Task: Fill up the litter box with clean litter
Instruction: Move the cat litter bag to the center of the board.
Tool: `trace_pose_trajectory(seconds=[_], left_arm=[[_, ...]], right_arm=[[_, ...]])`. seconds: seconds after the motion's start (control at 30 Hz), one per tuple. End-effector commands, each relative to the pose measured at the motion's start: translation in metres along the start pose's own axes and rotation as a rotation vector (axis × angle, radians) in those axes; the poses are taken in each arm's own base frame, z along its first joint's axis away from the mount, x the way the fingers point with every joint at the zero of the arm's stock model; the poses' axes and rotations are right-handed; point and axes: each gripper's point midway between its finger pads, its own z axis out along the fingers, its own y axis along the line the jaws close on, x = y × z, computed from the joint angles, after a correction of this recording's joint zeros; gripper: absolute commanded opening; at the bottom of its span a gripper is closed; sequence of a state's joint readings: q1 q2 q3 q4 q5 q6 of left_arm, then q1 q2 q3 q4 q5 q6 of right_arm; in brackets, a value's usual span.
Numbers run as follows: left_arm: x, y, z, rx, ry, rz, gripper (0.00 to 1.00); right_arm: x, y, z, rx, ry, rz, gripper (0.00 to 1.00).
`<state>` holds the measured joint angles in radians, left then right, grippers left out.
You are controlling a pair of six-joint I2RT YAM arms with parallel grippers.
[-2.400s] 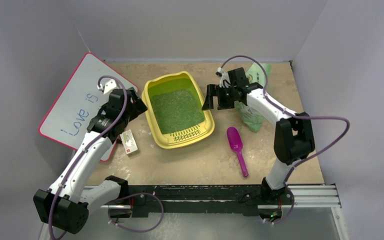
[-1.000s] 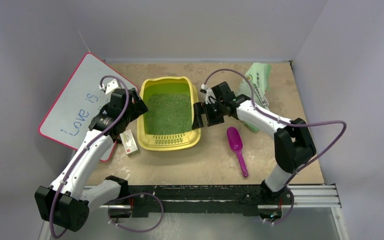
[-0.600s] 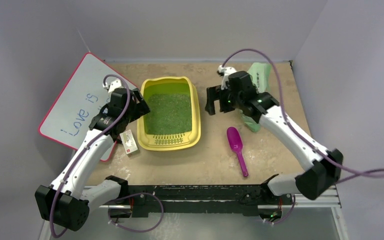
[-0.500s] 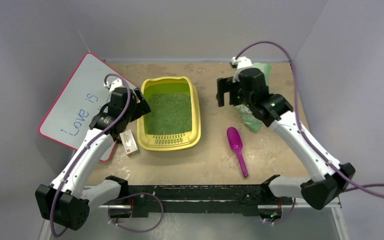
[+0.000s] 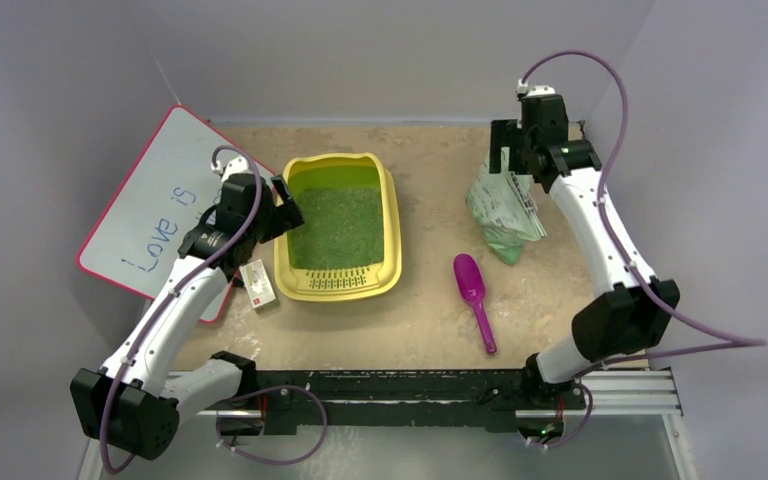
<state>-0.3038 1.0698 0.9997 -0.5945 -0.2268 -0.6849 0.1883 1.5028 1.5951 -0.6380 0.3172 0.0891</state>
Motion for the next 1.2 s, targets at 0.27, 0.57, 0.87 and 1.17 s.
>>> trace_pose_trajectory(seconds=[0.27,0.57,0.87,1.17], left_arm=[[-0.020,-0.013,-0.011,0.046,-0.047,0.023,0.87],[-0.022,-0.010,-0.018,0.037,-0.052,0.037,0.87],[-0.028,-0.014,-0.024,0.053,-0.061,0.038,0.87],[-0.028,-0.017,-0.021,0.062,-0.053,0.038,0.87]], right_arm=[[0.011,0.023,0.042,-0.088,0.124,-0.107,0.79],[0.006,0.028,0.074,-0.076,0.143,-0.186,0.68],[0.019,0.034,0.087,-0.108,0.184,-0.241,0.42],[0.004,0.057,0.070,-0.315,0.016,-0.449,0.01]])
